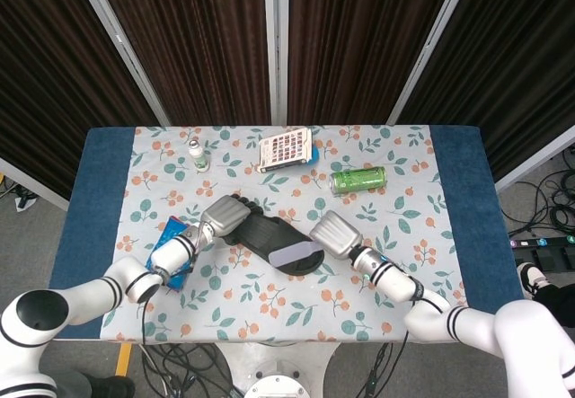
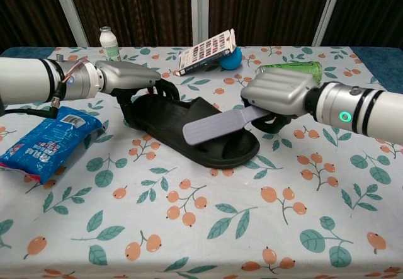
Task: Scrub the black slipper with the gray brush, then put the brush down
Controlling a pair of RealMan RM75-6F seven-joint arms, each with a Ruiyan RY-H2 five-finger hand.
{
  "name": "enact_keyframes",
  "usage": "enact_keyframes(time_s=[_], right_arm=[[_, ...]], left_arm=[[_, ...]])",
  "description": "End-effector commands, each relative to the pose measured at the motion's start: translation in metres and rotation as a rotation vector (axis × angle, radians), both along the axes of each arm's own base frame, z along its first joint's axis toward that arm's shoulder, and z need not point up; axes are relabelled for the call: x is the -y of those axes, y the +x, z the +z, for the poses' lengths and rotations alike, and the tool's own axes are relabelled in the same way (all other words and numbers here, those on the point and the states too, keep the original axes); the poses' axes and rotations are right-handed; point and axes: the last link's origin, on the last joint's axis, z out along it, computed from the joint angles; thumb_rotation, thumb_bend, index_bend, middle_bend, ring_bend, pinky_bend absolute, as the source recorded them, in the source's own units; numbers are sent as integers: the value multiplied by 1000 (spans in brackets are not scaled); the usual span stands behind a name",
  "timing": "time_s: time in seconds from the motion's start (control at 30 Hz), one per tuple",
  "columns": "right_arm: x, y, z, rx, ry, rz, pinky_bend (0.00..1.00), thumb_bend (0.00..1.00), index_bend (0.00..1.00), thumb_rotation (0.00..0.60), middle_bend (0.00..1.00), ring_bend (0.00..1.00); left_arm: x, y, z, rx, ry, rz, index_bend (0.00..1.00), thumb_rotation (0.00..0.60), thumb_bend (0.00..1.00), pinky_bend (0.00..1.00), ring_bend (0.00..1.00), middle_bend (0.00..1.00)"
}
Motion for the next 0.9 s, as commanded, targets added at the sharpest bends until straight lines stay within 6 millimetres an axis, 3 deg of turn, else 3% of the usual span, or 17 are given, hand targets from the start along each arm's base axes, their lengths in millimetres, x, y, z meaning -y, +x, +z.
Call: enact_keyframes(time_s=[0.03, 0.23, 0.33, 0.47, 0.67, 0.9], right_arm=[[-16, -14, 17, 17, 10, 13, 1000, 460, 1000, 600, 1000, 1000], [4, 6, 30, 119, -68, 13, 1000, 460, 1000, 600, 1000, 1000], [21, 21, 20, 115, -94, 0, 1000, 460, 1000, 600, 1000, 1000], [28, 30, -3, 74, -89, -14, 1000, 460, 1000, 600, 1000, 1000], [17, 7, -11, -28, -38, -12, 1000, 459, 1000, 600, 1000, 1000], [-19, -27, 20, -15, 8, -1, 1000, 459, 1000, 600, 1000, 1000]], left_arm=[[0, 1, 0, -1, 2, -6, 403, 600, 307, 239, 238, 409], [1, 2, 0, -7, -1, -15, 404, 600, 307, 239, 238, 409], [1, 3, 1, -8, -1, -15, 404, 600, 307, 239, 238, 409], [2, 3, 1, -8, 1, -15, 404, 600, 307, 239, 238, 408], [2, 0, 2, -8, 4, -8, 402, 600, 307, 240, 238, 407], [1, -2, 4, -10, 10, -8, 390, 600, 306, 239, 237, 398]])
